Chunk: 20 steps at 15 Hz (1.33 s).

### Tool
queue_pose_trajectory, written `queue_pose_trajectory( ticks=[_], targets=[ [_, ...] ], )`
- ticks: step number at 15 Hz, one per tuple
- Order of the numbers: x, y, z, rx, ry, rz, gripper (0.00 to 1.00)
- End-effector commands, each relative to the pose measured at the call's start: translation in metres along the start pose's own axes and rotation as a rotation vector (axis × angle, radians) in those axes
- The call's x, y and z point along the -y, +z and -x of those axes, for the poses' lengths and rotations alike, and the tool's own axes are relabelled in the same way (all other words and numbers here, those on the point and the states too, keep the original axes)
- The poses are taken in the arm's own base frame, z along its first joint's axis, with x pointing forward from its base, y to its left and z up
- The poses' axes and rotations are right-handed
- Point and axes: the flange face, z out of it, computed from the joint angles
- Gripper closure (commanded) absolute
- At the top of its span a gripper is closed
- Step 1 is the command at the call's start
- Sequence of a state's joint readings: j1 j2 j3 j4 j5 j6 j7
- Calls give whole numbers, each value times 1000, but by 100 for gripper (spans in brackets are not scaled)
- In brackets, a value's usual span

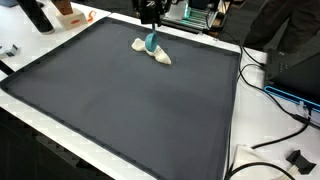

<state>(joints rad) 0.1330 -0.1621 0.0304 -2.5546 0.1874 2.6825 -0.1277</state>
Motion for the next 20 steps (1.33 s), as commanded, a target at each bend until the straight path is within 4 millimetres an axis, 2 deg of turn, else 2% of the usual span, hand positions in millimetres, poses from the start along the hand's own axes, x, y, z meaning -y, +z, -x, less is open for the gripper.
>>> queue_pose_trajectory(
  ticks=[1, 6, 20],
  targets=[
    [-12, -12, 11, -8, 27, -106, 75],
    [-33, -15, 14, -15, 69, -229, 75],
    [-88, 2, 45, -4, 184, -522, 75]
  ],
)
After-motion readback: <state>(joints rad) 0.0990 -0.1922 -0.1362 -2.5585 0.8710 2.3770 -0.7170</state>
